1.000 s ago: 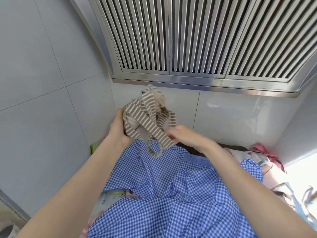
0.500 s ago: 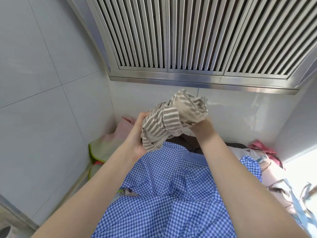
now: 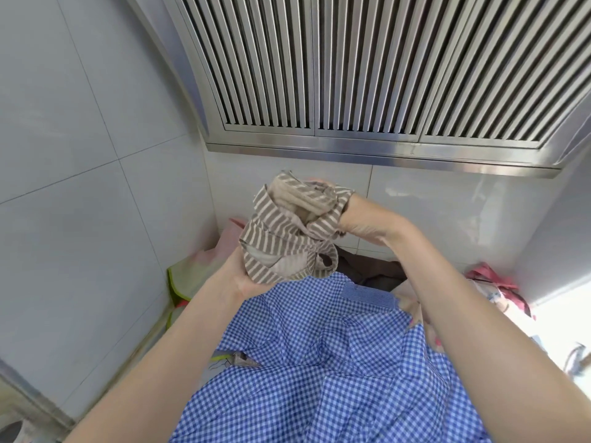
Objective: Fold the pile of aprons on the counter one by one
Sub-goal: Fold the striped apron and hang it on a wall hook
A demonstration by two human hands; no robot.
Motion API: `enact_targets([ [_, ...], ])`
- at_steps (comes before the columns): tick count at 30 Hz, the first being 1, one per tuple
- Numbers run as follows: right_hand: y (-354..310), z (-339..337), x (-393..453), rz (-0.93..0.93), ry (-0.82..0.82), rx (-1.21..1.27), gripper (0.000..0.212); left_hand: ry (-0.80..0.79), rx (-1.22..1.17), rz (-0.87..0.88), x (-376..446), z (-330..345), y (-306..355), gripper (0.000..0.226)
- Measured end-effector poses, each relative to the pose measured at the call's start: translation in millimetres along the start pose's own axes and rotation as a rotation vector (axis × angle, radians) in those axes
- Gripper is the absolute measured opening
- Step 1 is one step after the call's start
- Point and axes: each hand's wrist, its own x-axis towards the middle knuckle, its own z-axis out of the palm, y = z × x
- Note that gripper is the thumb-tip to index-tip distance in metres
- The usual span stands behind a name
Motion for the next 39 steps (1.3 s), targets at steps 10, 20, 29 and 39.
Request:
enact_targets([
  [10, 38, 23, 8, 0.351, 0.333, 0.086, 0.045, -0.174, 1.170, 0.450, 15, 7, 19, 0.087],
  [20, 23, 21, 7, 0.222, -0.040, -0.384, 0.053, -0.425, 1.401, 0.328, 14, 4, 19, 0.048],
  [29, 33, 45, 5, 0.288, 0.184, -0.841, 0.013, -0.009, 1.644, 0.620, 10, 36, -4, 0.020],
  [39, 39, 62, -2, 0.378, 0.216, -0.955, 0.011, 0.271, 1.685, 0.654, 32, 25, -32, 0.023],
])
